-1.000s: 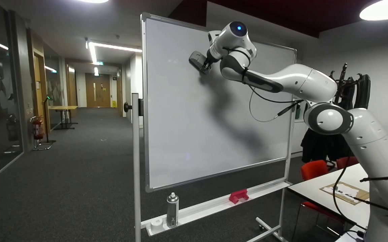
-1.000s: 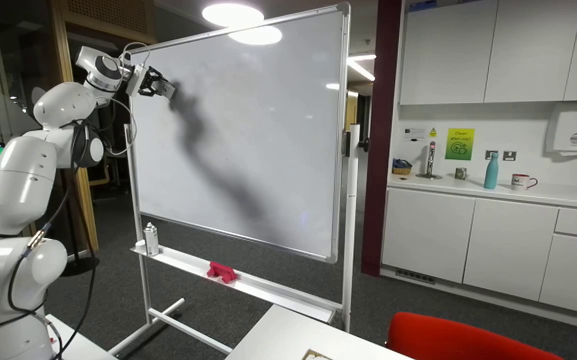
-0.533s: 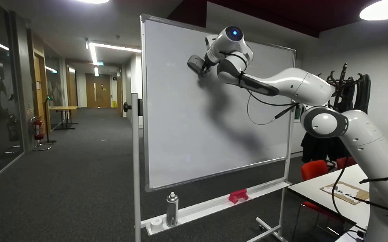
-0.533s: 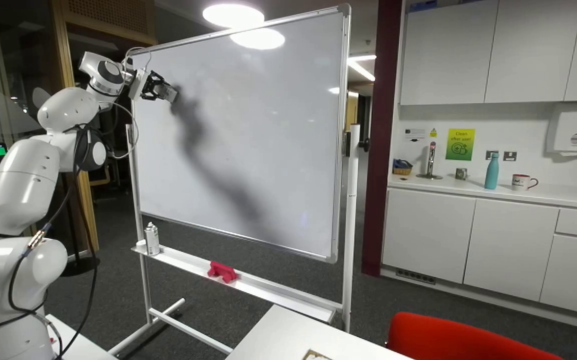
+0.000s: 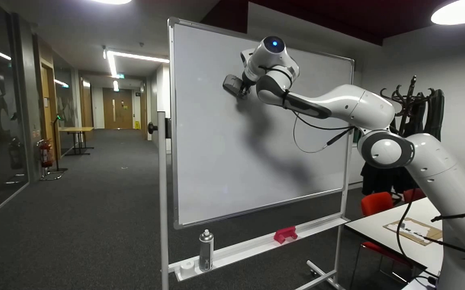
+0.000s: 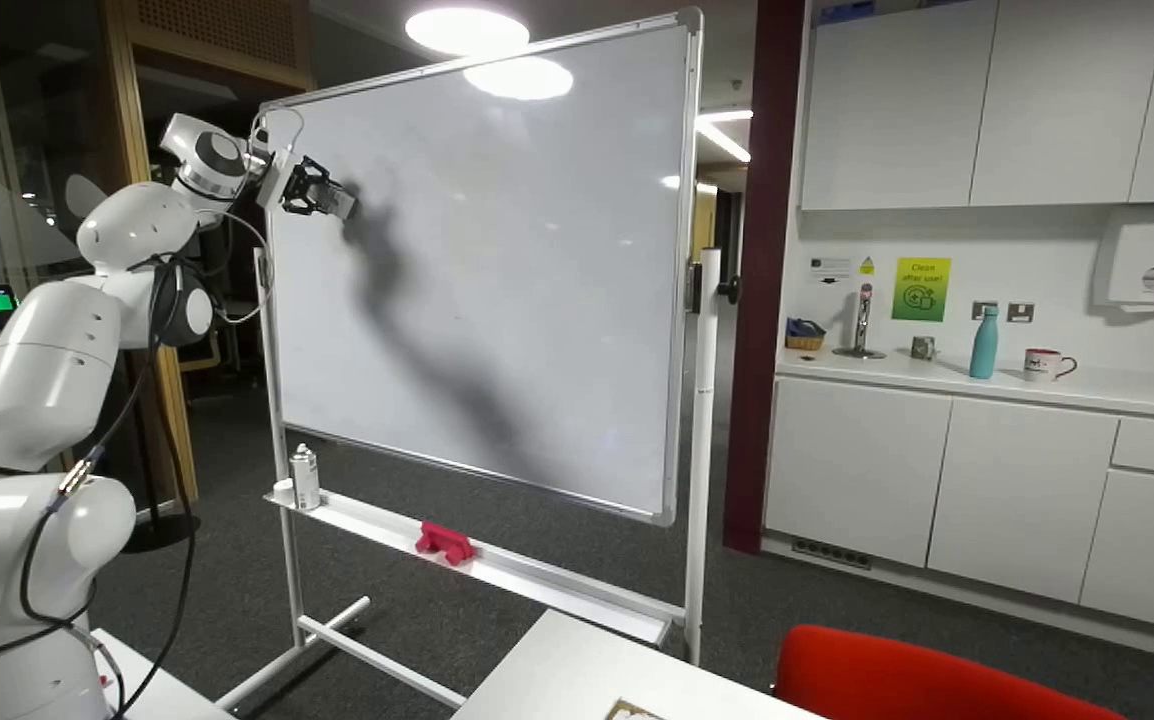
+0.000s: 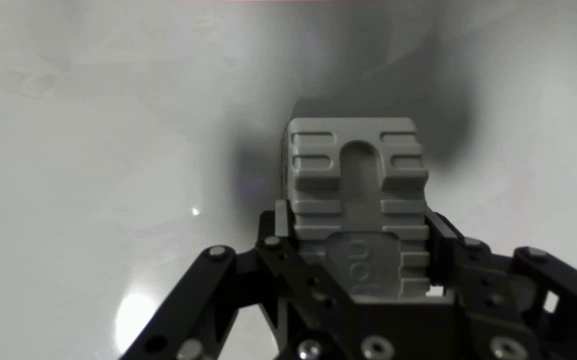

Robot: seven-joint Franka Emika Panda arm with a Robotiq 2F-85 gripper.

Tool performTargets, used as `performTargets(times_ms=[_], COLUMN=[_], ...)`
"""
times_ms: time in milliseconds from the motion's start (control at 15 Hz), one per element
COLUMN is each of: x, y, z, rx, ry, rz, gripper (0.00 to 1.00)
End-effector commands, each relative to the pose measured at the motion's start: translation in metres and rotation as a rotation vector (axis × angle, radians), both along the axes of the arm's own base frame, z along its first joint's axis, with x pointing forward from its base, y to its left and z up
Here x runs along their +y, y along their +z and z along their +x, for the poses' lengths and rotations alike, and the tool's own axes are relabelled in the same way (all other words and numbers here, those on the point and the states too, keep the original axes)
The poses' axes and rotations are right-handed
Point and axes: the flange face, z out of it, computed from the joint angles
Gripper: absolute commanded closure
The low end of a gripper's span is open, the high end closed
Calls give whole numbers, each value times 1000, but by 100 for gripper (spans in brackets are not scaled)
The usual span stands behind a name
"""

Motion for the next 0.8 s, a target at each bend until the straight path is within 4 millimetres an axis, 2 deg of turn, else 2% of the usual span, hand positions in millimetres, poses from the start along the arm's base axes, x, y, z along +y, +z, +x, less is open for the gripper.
performTargets(times_ms=[0, 267, 733], x=[-8, -12, -21], y=[-11, 14, 43], z=[15, -3, -21], rx=[17, -7, -65], ry=[9, 11, 10], rz=[-19, 1, 26], gripper=[65, 65, 65])
